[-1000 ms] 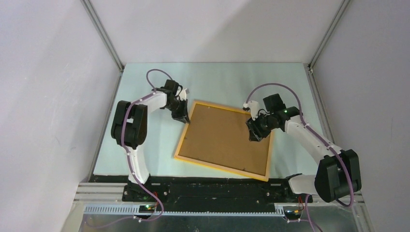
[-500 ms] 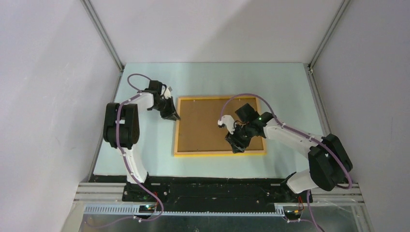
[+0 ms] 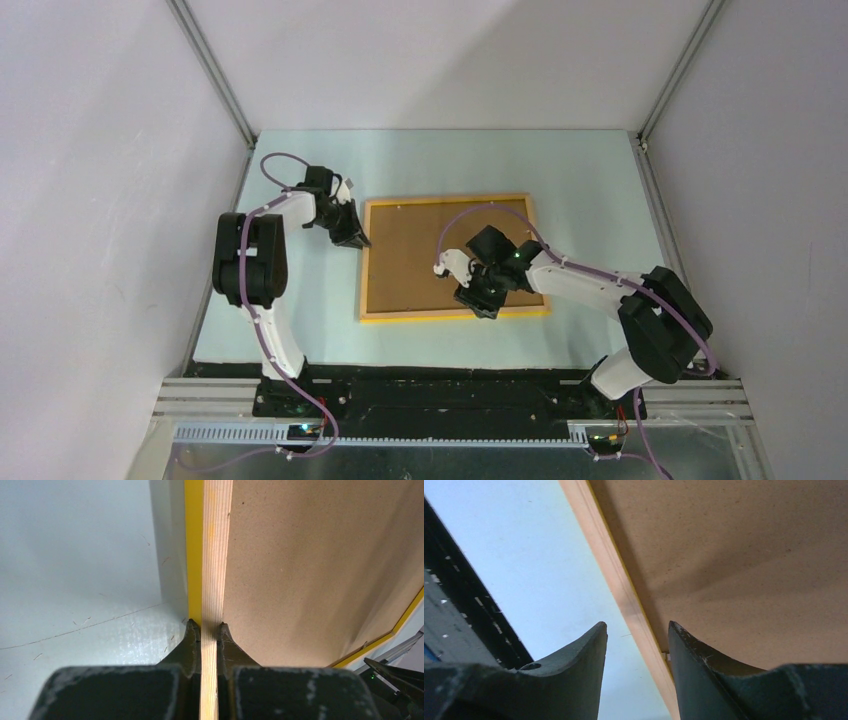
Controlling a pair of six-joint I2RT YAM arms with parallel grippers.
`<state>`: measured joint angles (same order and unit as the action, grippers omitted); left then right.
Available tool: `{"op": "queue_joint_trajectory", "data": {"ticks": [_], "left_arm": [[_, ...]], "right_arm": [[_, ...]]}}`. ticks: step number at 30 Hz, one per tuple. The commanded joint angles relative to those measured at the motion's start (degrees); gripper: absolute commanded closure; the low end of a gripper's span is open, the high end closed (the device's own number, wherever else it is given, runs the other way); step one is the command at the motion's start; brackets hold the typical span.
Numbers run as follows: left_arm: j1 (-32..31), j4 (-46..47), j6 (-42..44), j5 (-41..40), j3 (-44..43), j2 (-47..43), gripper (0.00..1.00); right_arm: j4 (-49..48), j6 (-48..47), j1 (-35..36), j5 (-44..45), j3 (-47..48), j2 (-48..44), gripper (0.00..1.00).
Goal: Put the photo into the frame
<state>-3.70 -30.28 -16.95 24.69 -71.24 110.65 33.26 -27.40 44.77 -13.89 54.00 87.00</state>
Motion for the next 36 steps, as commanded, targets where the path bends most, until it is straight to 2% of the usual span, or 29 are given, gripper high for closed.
{"op": "queue_joint_trajectory", "data": {"ticks": [1,15,25,32,36], "left_arm": [[0.9,1.5,1.2,-1.1,0.2,1.5,1.0],[0.9,1.4,1.8,-0.2,-0.1,1.1,1.0],[0.9,1.4,2.0,0.2,0.0,0.7,1.0],[0.9,1.4,2.3,0.3,0.1,0.2,1.0],[1.0,1.3,2.8,0.4,0.2,-0.2,1.0]], "right_arm": [[-2.9,-1.9,0.8,4.3,0.7,1.3,0.47],[-2.1,-1.7,3.1,6.0,0.6,3.6,0.47],[-3.3,-0.9,3.9,7.7,-0.4,5.6,0.52],[-3.4,-0.7,4.3,7.6,-0.6,6.5,0.66],[-3.2,-0.8,4.4,7.6,-0.6,6.4,0.81]]}}
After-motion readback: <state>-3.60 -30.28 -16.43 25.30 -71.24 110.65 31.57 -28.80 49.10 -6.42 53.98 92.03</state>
